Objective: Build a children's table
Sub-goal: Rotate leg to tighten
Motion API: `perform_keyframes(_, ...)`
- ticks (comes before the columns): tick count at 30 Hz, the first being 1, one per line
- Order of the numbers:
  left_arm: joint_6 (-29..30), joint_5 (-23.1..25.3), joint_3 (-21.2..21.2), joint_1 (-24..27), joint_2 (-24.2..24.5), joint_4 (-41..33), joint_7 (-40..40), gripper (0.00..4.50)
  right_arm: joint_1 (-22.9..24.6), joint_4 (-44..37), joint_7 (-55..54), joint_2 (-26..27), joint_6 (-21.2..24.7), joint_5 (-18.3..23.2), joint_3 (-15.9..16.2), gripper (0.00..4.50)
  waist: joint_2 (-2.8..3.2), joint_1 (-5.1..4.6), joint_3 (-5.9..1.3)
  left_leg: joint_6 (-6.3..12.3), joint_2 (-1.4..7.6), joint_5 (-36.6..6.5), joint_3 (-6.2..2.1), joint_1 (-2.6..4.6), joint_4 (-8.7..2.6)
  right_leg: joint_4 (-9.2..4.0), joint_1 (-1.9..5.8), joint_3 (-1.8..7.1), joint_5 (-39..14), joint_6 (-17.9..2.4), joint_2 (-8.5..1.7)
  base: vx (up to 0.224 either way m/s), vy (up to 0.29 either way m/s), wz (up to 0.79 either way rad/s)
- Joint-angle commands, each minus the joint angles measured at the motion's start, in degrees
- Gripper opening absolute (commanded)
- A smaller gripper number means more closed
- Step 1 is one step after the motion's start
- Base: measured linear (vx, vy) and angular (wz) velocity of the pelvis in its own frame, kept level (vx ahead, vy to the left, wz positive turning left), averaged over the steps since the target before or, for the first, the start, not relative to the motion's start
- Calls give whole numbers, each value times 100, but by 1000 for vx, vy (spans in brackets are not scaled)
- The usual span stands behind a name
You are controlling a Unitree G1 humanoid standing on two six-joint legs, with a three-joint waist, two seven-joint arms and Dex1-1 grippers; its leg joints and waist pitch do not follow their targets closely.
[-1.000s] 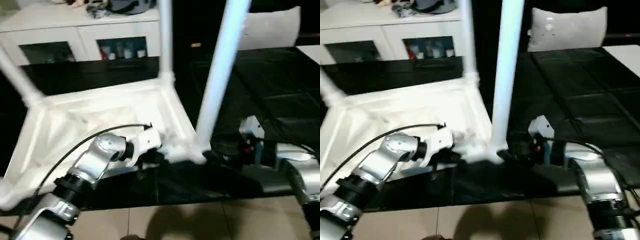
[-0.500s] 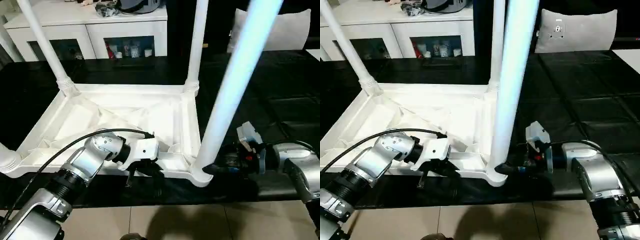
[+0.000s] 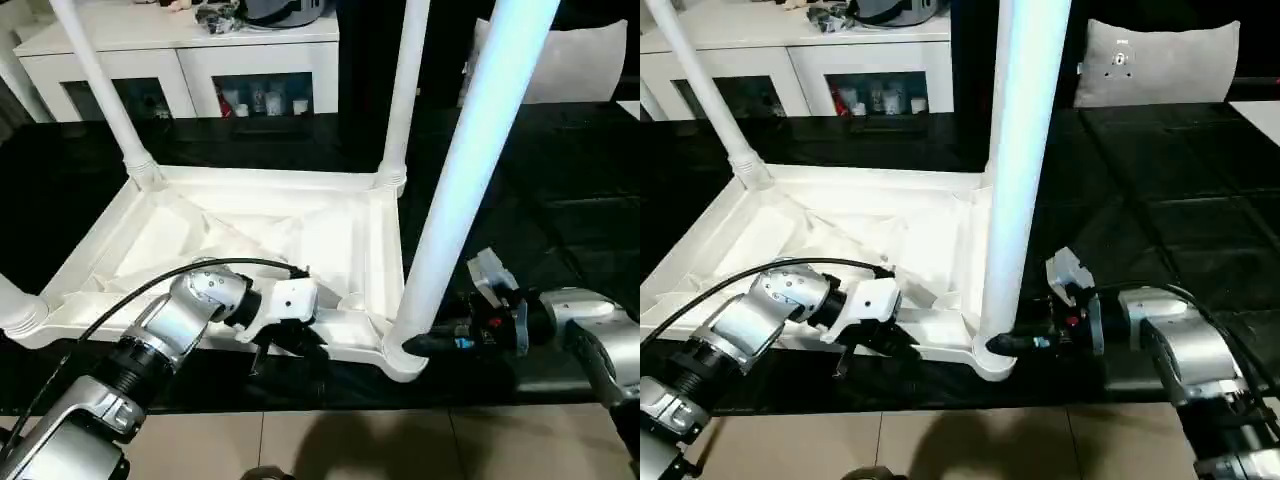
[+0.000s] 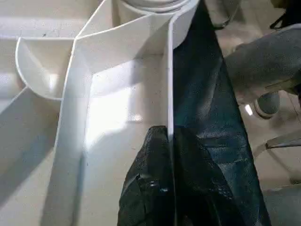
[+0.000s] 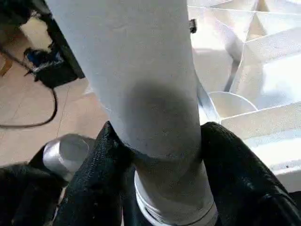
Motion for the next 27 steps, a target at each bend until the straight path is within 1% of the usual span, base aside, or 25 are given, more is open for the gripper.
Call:
perform_keyframes(1,396,18,-59,79,-178,-101,262,0,-61,-27,-582,343,303,8,85,202,-137,-27,-327,512,442,-703,-160,54,-360,-423,234,343,-1850,-840,-616,0,0,0)
perform_keyframes(2,795,-42,72,96,-319,-200,546,0,-150,132,-1269,636,348,-267,52,202,-122,-76,-294,394,435,-887,-159,76,-383,-454,200,340,-2143,-808,-600,0,0,0)
perform_keyframes(3,1021,-73,153,103,-419,-256,738,0,-210,225,-1675,822,402,-400,18,202,-139,-142,-271,269,395,-1068,-170,84,-394,-514,211,322,-2584,-695,-617,0,0,0)
perform_keyframes(4,1129,-91,196,102,-479,-276,838,0,-243,266,-1855,910,457,-441,-3,202,-140,-172,-259,201,388,-1160,-179,97,-402,-527,210,313,-2791,-641,-620,0,0,0)
perform_keyframes(5,1490,-151,336,94,-691,-341,1174,0,-355,395,-2450,1206,665,-576,-67,200,-136,-259,-253,113,364,-1236,-202,81,-410,-542,232,283,-3006,-568,-613,0,0,0)
perform_keyframes(7,1734,-174,421,80,-860,-370,1417,0,-436,483,-2869,1412,813,-701,-86,200,-131,-379,-231,41,365,-1464,-230,84,-422,-590,222,268,-3218,-440,-600,0,0,0)
perform_keyframes(8,2044,-162,553,34,-1151,-346,1842,0,-559,620,-3527,1758,967,-868,-149,199,-130,-465,-224,14,359,-1635,-233,116,-422,-611,200,264,-3293,-422,-592,0,0,0)
perform_keyframes(9,2184,-149,628,4,-1310,-310,2069,0,-607,664,-3819,1910,1000,-931,-161,199,-130,-508,-218,6,349,-1708,-236,126,-420,-623,186,250,-3325,-440,-589,0,0,0)
perform_keyframes(10,2264,-140,674,-14,-1406,-286,2203,0,-632,683,-3982,1995,1013,-961,-166,199,-136,-597,-205,-9,325,-1859,-261,114,-418,-656,209,213,-3481,-387,-601,0,0,0)
perform_keyframes(11,2337,-120,796,-76,-1623,-169,2548,0,-716,823,-4344,2168,923,-1096,-167,199,-135,-635,-209,32,298,-1903,-259,122,-400,-698,210,207,-3606,-281,-604,0,0,0)
perform_keyframes(12,2390,-106,861,-106,-1736,-122,2729,0,-758,892,-4541,2263,879,-1176,-172,199,-130,-656,-208,35,297,-1911,-241,143,-390,-712,175,216,-3624,-277,-597,0,0,0)
perform_keyframes(14,2510,-120,1181,-228,-2158,53,3450,0,-940,1229,-5240,2676,644,-1227,-429,199,-143,-741,-208,66,248,-1968,-232,173,-343,-766,144,174,-3746,-253,-587,0,0,0)
perform_keyframes(15,2471,-104,1336,-304,-2365,157,3863,0,-1038,1427,-5576,2849,357,-1269,-562,199,-139,-743,-204,78,250,-1972,-235,178,-343,-776,134,169,-3763,-233,-587,0,0,0)
perform_keyframes(16,2460,-106,1397,-335,-2475,171,4020,0,-1085,1533,-5613,2916,144,-1263,-602,232,-146,-760,-207,102,255,-2002,-240,173,-348,-786,128,159,-3756,-217,-584,0,0,0)
perform_keyframes(17,2460,-106,1397,-335,-2475,171,4020,0,-1085,1533,-5613,2916,144,-1263,-602,252,-134,-751,-229,144,267,-1981,-240,177,-358,-783,139,167,-3628,-205,-582,0,0,0)
perform_keyframes(18,2411,-63,1391,-346,-2581,134,4147,0,-1116,1620,-5563,2976,-118,-1237,-638,266,-124,-740,-249,213,302,-1860,-249,118,-395,-733,185,199,-3274,-279,-588,0,0,0)
perform_keyframes(19,2411,-63,1391,-346,-2581,134,4147,0,-1116,1620,-5563,2976,-118,-1237,-638,268,-125,-727,-264,243,322,-1773,-250,99,-407,-712,200,217,-3070,-328,-591,0,0,0)
perform_keyframes(20,2468,9,1301,-298,-2559,23,4098,0,-1107,1581,-5490,3009,-210,-1216,-678,279,-120,-699,-288,298,352,-1572,-248,77,-418,-654,213,256,-2620,-479,-599,0,0,0)
perform_keyframes(21,2468,9,1301,-298,-2559,23,4098,0,-1107,1581,-5490,3009,-210,-1216,-678,279,-126,-693,-286,332,363,-1483,-247,50,-426,-623,226,272,-2425,-559,-601,0,0,0)
perform_keyframes(22,2441,85,1222,-257,-2474,-13,4027,0,-1065,1472,-5376,2980,-219,-1161,-707,308,-119,-663,-328,404,367,-1184,-235,25,-404,-550,260,290,-1959,-713,-609,0,0,0)
perform_keyframes(23,2409,125,1170,-231,-2407,-32,3963,0,-1031,1389,-5276,2947,-223,-1122,-719,313,-128,-633,-357,525,378,-874,-225,-7,-376,-482,276,307,-1521,-834,-609,0,0,0)
perform_keyframes(24,2305,177,1100,-193,-2274,-33,3836,0,-959,1260,-5080,2847,-308,-1080,-743,315,-116,-620,-358,577,375,-787,-213,-4,-369,-470,264,306,-1399,-899,-605,0,0,0)
perform_keyframes(25,2273,182,1086,-186,-2238,-31,3801,0,-939,1235,-5029,2808,-352,-1073,-748,320,-124,-600,-350,665,355,-698,-198,-33,-355,-466,284,302,-1304,-948,-614,0,0,0)
perform_keyframes(26,2159,192,1031,-166,-2121,-27,3671,0,-879,1167,-4852,2684,-466,-1019,-767,320,-112,-575,-354,696,355,-666,-193,-31,-345,-466,285,302,-1290,-946,-619,0,0,0)
perform_keyframes(27,2076,212,980,-151,-2025,-27,3570,0,-833,1094,-4702,2582,-484,-952,-793,341,-115,-568,-355,702,361,-654,-187,-32,-343,-459,287,303,-1274,-954,-612,0,0,0)
